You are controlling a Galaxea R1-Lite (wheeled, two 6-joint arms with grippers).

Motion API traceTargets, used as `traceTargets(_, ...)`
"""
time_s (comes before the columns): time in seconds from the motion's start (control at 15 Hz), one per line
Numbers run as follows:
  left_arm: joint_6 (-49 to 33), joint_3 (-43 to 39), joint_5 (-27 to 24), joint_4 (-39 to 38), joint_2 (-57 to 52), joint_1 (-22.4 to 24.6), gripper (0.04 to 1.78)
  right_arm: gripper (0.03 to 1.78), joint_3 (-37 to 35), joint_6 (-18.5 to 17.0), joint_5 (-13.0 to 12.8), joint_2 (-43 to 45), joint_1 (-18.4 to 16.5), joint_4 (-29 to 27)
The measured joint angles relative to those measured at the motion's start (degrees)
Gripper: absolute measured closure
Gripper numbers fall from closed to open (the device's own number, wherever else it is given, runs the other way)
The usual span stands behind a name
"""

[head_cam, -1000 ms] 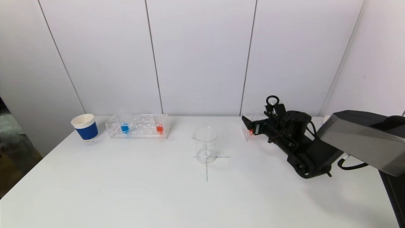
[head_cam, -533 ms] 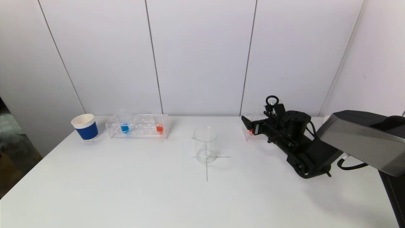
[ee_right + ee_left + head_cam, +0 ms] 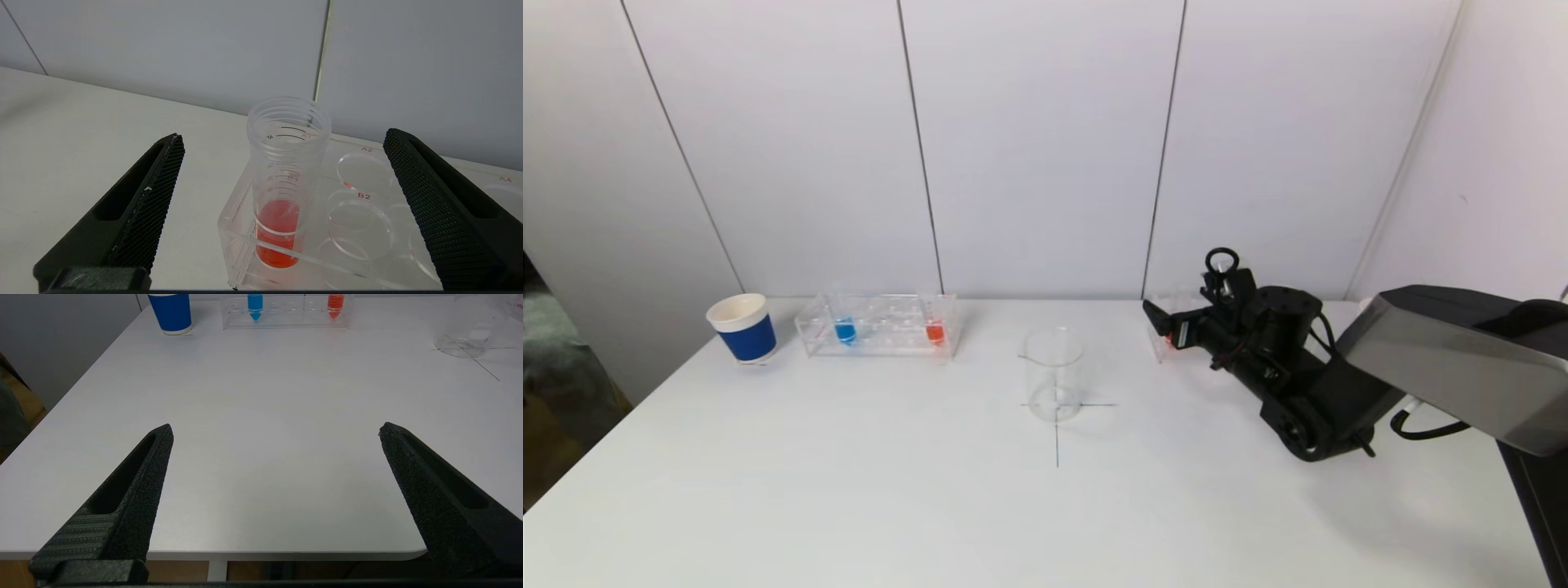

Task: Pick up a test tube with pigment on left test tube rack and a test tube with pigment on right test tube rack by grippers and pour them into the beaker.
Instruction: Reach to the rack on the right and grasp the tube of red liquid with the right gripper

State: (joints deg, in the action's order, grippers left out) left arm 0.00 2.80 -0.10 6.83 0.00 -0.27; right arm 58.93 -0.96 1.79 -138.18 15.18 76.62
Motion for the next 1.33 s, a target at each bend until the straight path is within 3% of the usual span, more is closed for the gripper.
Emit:
traceTargets(0.2,0.0,0.0,0.0,0.0,0.0,0.0,0.06,0.05,0.3,0.0,-0.04,-0.07,0.0,0.09)
traceTargets(0.4,0.0,0.0,0.0,0.0,0.0,0.0,0.06,0.24,0.38,0.0,-0.17,-0.13,0.0,-0.1)
traceTargets(0.53,0.0,0.0,0.02,0.0,0.0,0.0,0.06,0.49,0.44,0.02,-0.17,-0.13,0.0,-0.11)
traceTargets(0.8,0.0,0.0,0.02,0.0,0.0,0.0,0.06,1.23,0.72,0.02,-0.17,-0.18,0.01,-0.16)
traceTargets(0.87,0.0,0.0,0.0,0.0,0.0,0.0,0.06,1.31,0.72,0.0,-0.17,-0.18,0.01,-0.18)
traceTargets(1.33,0.0,0.0,0.0,0.0,0.0,0.0,0.06,1.35,0.94,0.0,-0.15,-0.2,0.0,-0.3)
